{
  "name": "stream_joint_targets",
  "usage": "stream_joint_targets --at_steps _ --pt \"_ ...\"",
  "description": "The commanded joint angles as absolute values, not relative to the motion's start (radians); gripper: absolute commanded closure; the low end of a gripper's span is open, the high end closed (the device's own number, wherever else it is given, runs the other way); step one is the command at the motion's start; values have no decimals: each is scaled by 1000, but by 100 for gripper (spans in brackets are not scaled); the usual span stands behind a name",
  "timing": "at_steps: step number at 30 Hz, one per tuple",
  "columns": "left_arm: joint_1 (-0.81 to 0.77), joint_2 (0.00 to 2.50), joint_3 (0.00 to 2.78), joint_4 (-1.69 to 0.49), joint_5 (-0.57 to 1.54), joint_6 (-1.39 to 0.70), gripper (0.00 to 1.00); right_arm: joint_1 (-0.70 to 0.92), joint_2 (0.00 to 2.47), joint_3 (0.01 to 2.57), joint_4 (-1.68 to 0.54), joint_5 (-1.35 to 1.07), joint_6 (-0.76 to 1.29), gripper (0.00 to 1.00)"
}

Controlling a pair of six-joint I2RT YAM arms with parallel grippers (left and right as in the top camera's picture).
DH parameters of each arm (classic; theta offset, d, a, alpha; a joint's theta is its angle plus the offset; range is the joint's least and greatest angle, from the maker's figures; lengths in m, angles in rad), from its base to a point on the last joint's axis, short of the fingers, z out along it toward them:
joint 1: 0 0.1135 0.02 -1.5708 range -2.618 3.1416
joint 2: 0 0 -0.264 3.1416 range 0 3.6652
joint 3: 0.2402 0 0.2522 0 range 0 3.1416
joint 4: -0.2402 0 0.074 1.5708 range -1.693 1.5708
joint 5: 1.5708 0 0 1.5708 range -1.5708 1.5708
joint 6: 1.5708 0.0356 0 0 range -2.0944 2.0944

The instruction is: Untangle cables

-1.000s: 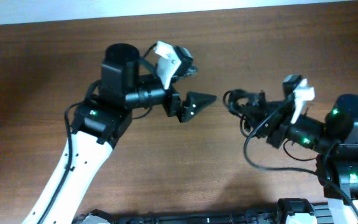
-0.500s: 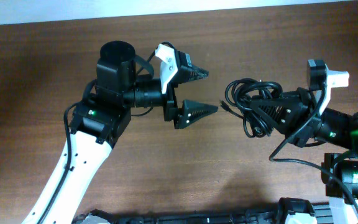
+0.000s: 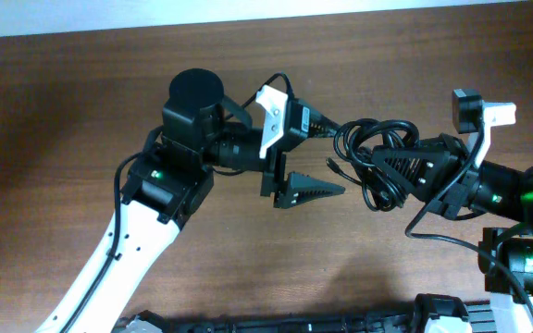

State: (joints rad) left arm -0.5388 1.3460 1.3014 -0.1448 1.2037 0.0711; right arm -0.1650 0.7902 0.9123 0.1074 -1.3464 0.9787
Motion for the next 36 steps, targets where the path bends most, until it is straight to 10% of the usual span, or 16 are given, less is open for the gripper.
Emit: stream_joint_targets --at_steps 1,6,21,36 --pt "-555 1331 1316 -126 1205 84 15 -170 783 927 117 -1367 986 96" --pt "-583 1331 1316 -103 1200 84 17 -170 783 927 117 -1389 986 96" --pt "-623 1331 1316 -82 1149 84 100 -170 783 927 117 -1389 986 96" --pt "-500 1329 1316 -15 1087 -366 100 -171 812 926 116 -1406 732 96"
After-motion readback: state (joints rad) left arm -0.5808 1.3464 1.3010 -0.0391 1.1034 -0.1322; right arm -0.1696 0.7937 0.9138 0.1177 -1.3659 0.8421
